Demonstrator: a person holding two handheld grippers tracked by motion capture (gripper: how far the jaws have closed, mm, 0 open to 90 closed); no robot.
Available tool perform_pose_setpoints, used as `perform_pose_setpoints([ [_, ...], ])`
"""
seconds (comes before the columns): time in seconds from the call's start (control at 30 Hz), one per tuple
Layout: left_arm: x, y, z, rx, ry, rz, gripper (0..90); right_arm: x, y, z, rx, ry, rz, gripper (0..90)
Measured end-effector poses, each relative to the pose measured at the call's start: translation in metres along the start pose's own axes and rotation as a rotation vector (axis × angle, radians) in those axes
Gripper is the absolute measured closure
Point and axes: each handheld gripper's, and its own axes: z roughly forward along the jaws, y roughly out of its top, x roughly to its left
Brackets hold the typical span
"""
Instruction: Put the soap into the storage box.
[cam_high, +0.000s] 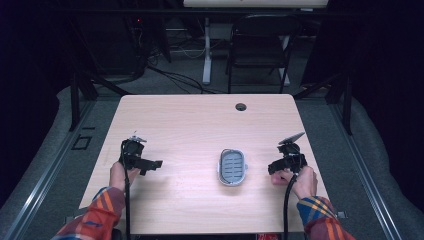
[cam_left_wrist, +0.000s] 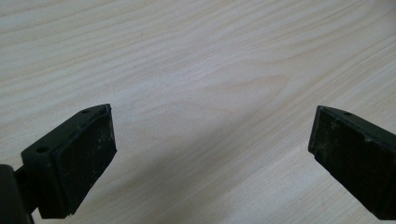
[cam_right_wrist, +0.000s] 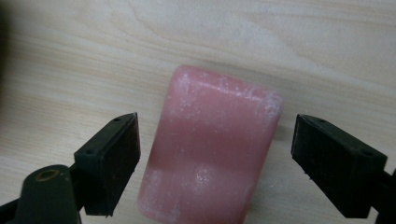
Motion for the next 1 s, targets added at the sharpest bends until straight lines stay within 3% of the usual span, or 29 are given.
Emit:
perform_pose_setpoints([
  [0.03, 0.0000, -0.0001, -0.0002, 0.001, 0.000, 0.000, 0.8, 0.0012, -0.0012, 0.0025, -0.015, -0.003, 0.017, 15.5],
  [0.13, 0.0002, -0.0002, -0.0005, -0.003, 0.001, -0.001, 0.8, 0.0017, -0.0012, 0.0030, 0.020, -0.004, 0.001, 21.3],
  [0.5, 0.0000, 0.0000, -0.0002, 0.007, 0.004, 0.001, 1.1, 0.0055, -0.0021, 0.0054, 0.046, -0.013, -0.006, 34.9],
  [1.0, 0.0002, 0.0001, 0.0001, 0.009, 0.006, 0.003, 1.1, 0.0093, -0.0024, 0.0097, 0.051, -0.051, -0.051, 36.2],
])
